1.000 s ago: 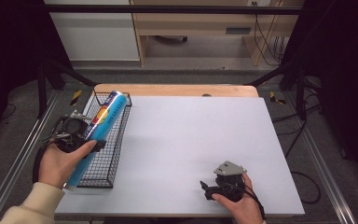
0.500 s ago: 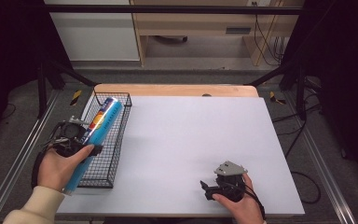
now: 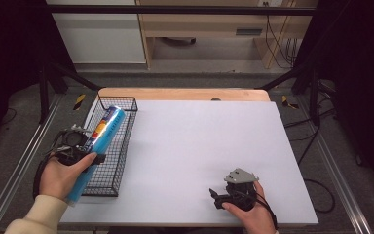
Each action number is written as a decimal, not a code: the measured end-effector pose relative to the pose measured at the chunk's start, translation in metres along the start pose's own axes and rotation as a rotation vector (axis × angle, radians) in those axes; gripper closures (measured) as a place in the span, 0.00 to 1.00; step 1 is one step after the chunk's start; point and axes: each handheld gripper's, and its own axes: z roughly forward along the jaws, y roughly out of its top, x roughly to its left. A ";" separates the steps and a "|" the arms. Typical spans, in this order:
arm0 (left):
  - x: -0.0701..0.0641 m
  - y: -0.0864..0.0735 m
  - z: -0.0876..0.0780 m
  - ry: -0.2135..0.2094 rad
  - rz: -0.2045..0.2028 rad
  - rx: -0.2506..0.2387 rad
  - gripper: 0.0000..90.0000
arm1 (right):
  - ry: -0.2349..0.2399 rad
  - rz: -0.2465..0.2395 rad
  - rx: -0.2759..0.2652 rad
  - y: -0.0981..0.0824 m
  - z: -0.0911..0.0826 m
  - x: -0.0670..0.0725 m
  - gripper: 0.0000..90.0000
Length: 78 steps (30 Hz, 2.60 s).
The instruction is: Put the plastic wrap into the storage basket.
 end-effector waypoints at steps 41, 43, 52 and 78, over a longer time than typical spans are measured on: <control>0.013 0.001 0.020 0.006 -0.029 0.120 0.35 | 0.006 0.004 -0.006 0.000 -0.001 -0.001 0.11; 0.013 0.002 0.021 0.004 -0.028 0.126 0.35 | 0.005 0.003 -0.003 0.000 -0.001 -0.001 0.11; 0.022 0.008 0.027 -0.018 -0.042 0.175 0.35 | 0.006 0.007 -0.003 0.000 0.000 -0.001 0.11; 0.027 0.023 0.047 -0.020 -0.024 0.346 0.35 | 0.009 0.004 0.010 -0.001 0.001 -0.001 0.11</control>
